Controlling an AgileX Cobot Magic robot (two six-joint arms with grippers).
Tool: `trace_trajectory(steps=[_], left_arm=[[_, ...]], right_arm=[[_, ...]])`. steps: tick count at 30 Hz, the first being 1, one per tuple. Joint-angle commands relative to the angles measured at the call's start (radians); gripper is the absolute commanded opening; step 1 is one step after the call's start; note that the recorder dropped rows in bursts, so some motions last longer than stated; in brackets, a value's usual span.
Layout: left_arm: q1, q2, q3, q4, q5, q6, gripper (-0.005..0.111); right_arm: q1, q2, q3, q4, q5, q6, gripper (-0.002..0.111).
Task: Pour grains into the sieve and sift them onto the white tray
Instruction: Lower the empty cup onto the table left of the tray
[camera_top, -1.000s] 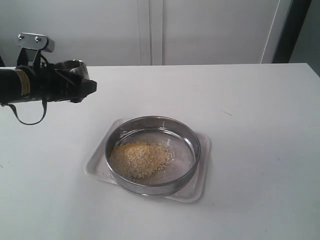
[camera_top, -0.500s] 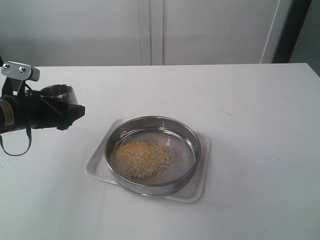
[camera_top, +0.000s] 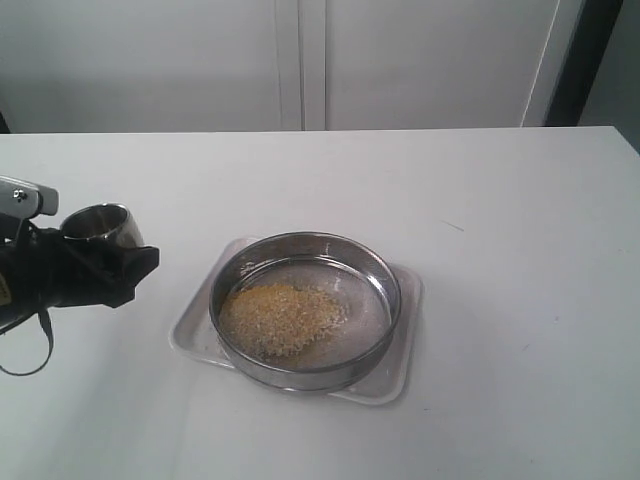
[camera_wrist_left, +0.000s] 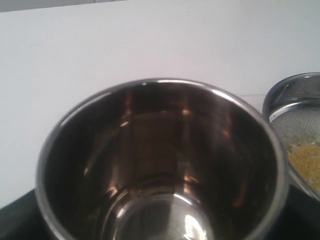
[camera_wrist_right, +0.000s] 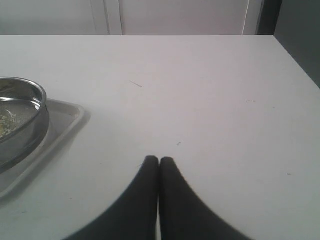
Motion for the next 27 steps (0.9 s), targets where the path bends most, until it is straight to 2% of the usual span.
trace_trajectory(steps=[1, 7, 13, 22, 27], left_arm=[[0.004, -0.012, 0.071, -0.114, -0.073, 0.120, 0.000], [0.004, -0.012, 0.118, -0.167, -0.071, 0.249, 0.000], [0.004, 0.039, 0.118, -0.252, -0.070, 0.272, 0.000], [0.004, 0.132, 0.117, -0.289, -0.148, 0.281, 0.000], [0.004, 0.185, 0.117, -0.368, -0.167, 0.281, 0.000]], right_arm=[[0.001, -0.005, 0.006, 0.002, -0.013, -0.004, 0.000], [0.001, -0.005, 0.006, 0.002, -0.013, -0.004, 0.000], [0.001, -0.005, 0.006, 0.002, -0.013, -0.004, 0.000], [0.001, -0.005, 0.006, 0.002, -0.013, -0.004, 0.000], [0.001, -0.005, 0.006, 0.002, -0.013, -0.004, 0.000]])
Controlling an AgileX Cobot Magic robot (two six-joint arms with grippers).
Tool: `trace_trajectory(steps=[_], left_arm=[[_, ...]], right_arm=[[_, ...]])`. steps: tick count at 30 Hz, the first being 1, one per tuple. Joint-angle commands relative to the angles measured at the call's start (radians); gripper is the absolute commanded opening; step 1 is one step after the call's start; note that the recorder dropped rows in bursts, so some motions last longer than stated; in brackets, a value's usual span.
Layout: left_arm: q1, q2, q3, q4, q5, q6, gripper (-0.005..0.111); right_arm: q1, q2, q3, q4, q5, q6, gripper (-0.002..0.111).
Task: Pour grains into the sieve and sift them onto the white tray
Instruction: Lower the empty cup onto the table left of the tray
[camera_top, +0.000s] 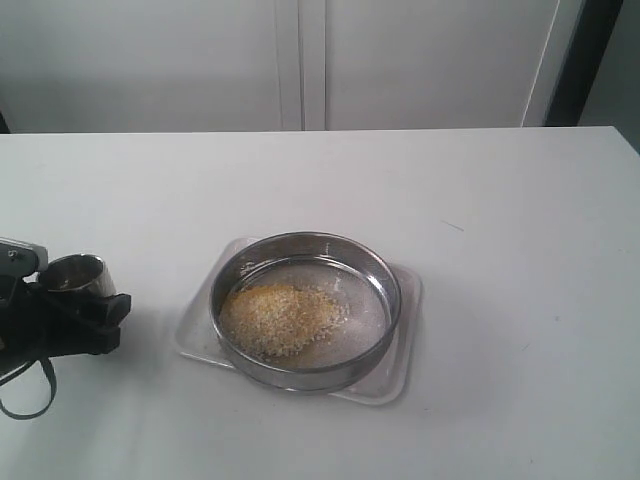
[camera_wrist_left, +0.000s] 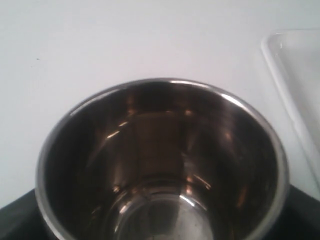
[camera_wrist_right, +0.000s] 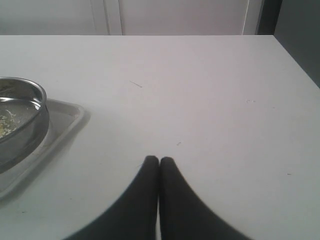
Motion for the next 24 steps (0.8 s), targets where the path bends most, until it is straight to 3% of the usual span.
trace_trajectory(steps=[1, 10, 12, 18, 21, 24], left_arm=[[0.004, 0.031, 0.004, -0.066, -0.019, 0.003, 0.000], [0.004, 0.033, 0.004, -0.062, -0.001, 0.023, 0.002], [0.004, 0.033, 0.004, -0.040, -0.001, 0.026, 0.016], [0.004, 0.033, 0.004, 0.014, 0.000, 0.044, 0.075], [0.004, 0.033, 0.004, 0.016, 0.005, 0.044, 0.094], [0.004, 0.033, 0.004, 0.012, 0.006, 0.044, 0.105]], right_arm=[[0.001, -0.005, 0.006, 0.002, -0.013, -0.004, 0.000], [0.001, -0.005, 0.006, 0.002, -0.013, -0.004, 0.000], [0.001, -0.005, 0.006, 0.002, -0.013, -0.004, 0.000], [0.001, -0.005, 0.006, 0.002, -0.013, -0.004, 0.000], [0.001, -0.005, 0.006, 0.002, -0.013, -0.004, 0.000], [0.001, -0.005, 0.006, 0.002, -0.013, -0.004, 0.000]])
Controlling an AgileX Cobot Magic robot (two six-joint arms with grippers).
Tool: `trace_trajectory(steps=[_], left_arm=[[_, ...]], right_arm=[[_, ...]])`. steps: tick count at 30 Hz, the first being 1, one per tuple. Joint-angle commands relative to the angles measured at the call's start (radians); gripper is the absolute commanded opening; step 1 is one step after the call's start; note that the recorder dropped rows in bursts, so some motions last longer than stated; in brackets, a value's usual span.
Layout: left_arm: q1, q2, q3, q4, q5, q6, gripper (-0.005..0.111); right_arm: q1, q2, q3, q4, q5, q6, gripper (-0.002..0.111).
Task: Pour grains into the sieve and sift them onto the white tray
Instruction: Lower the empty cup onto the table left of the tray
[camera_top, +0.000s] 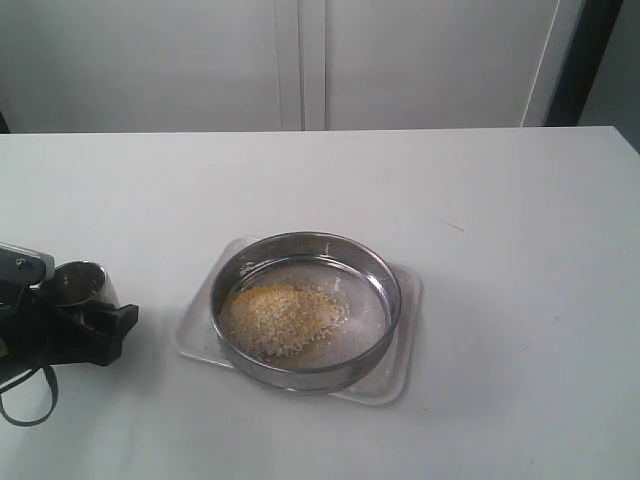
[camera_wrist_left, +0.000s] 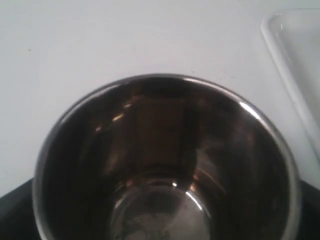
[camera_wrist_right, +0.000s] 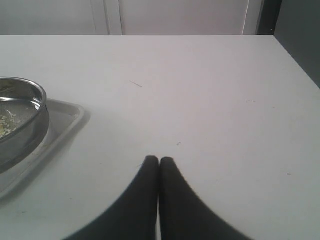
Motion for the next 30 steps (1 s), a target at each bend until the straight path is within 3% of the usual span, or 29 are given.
trace_trajectory(steps=[1, 13, 30], left_arm=[[0.004, 0.005, 0.004, 0.003, 0.009, 0.001, 0.106], [0.004, -0.028, 0.004, 0.003, -0.046, -0.005, 0.105], [0.004, -0.212, 0.004, 0.016, -0.046, -0.043, 0.105]], right_arm=[[0.001, -0.005, 0.006, 0.002, -0.013, -0.004, 0.000], [0.001, -0.005, 0.006, 0.002, -0.013, -0.004, 0.000], [0.001, -0.005, 0.006, 0.002, -0.013, -0.004, 0.000]])
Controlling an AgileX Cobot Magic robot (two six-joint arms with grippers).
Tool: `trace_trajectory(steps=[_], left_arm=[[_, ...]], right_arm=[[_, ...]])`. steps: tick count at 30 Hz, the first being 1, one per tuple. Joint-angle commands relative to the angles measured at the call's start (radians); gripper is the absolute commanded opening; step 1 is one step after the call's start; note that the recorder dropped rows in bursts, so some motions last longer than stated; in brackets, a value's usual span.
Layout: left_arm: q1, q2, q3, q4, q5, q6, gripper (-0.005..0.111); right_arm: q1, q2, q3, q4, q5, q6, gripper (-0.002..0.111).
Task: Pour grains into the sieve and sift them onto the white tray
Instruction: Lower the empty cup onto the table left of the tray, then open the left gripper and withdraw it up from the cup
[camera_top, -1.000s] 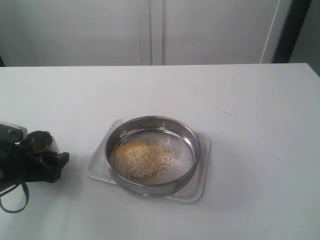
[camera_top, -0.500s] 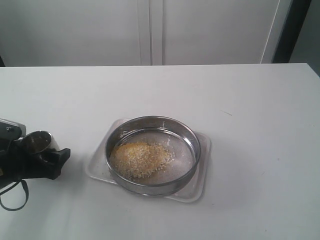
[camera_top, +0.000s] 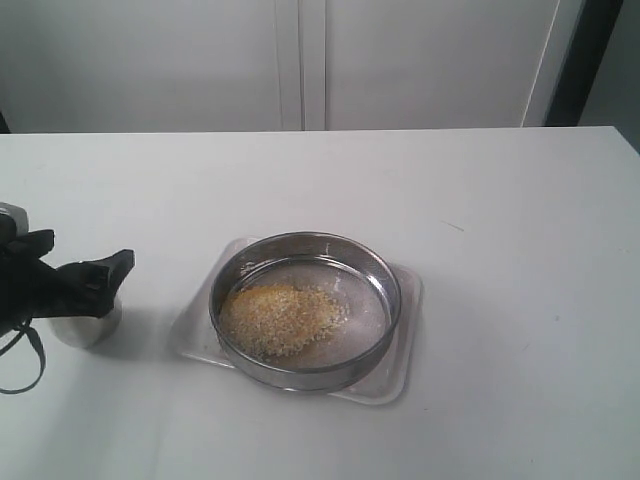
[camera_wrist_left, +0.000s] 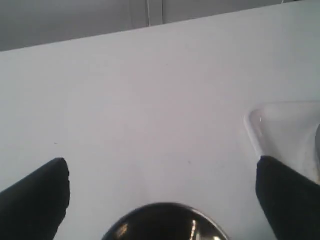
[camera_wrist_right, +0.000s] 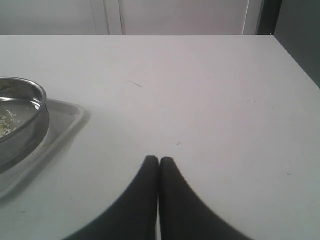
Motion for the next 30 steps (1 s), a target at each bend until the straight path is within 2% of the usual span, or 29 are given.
trace_trajectory(steps=[1, 8, 10, 13, 21, 25, 30], left_arm=[[0.004, -0.059, 0.004, 0.011, -0.001, -0.021, 0.105], [0.004, -0.150, 0.004, 0.020, 0.002, -0.029, 0.104], [0.004, -0.175, 0.004, 0.027, 0.005, -0.036, 0.099], [0.004, -0.210, 0.004, 0.034, 0.026, -0.043, 0.082], [0.004, -0.294, 0.004, 0.137, 0.107, -0.043, 0.023], [0.004, -0.318, 0.004, 0.162, 0.110, -0.043, 0.000], [0.004, -0.342, 0.004, 0.162, 0.146, -0.043, 0.000]], right_arm=[[0.001, -0.005, 0.006, 0.002, -0.013, -0.004, 0.000], [0.001, -0.005, 0.006, 0.002, -0.013, -0.004, 0.000], [0.001, -0.005, 0.006, 0.002, -0.013, -0.004, 0.000], [0.001, -0.005, 0.006, 0.002, -0.013, -0.004, 0.000], [0.001, -0.005, 0.006, 0.002, -0.013, -0.004, 0.000], [0.001, -0.005, 0.006, 0.002, -0.013, -0.004, 0.000], [0.001, -0.005, 0.006, 0.002, -0.013, -0.004, 0.000]])
